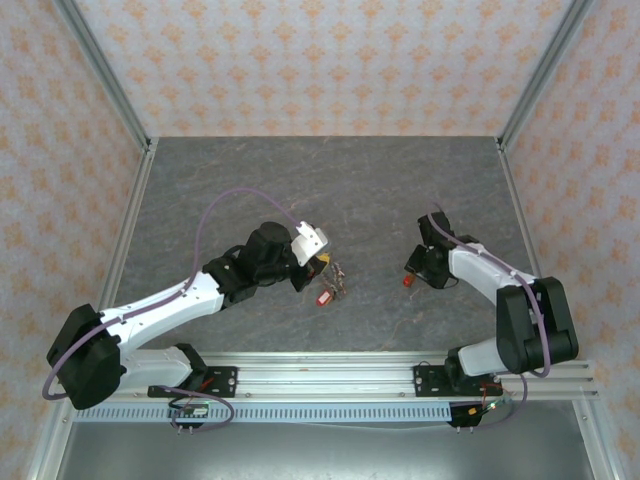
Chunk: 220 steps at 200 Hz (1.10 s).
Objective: Put the keys on the keyring
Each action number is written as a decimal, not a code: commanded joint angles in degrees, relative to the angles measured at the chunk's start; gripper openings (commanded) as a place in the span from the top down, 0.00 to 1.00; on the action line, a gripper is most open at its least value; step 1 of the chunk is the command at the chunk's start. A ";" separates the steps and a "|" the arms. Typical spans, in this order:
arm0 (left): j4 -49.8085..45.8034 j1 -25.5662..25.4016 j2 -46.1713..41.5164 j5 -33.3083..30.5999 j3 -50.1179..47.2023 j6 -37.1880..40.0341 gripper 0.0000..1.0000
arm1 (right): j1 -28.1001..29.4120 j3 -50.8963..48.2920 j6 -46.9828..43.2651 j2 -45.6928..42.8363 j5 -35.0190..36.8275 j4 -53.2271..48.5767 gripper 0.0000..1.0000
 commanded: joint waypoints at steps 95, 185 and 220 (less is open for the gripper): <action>2.83 -0.32 -0.94 -0.39 2.14 -0.87 1.00 | -0.39 3.20 5.04 5.26 0.06 1.69 0.66; 2.84 -0.37 -0.18 -0.07 2.77 -1.21 1.00 | -0.39 5.23 -0.39 6.52 -0.25 -1.61 0.84; 2.81 -0.37 -0.19 0.01 2.66 -1.30 1.00 | -0.30 5.97 -2.42 6.85 -0.42 -1.95 0.85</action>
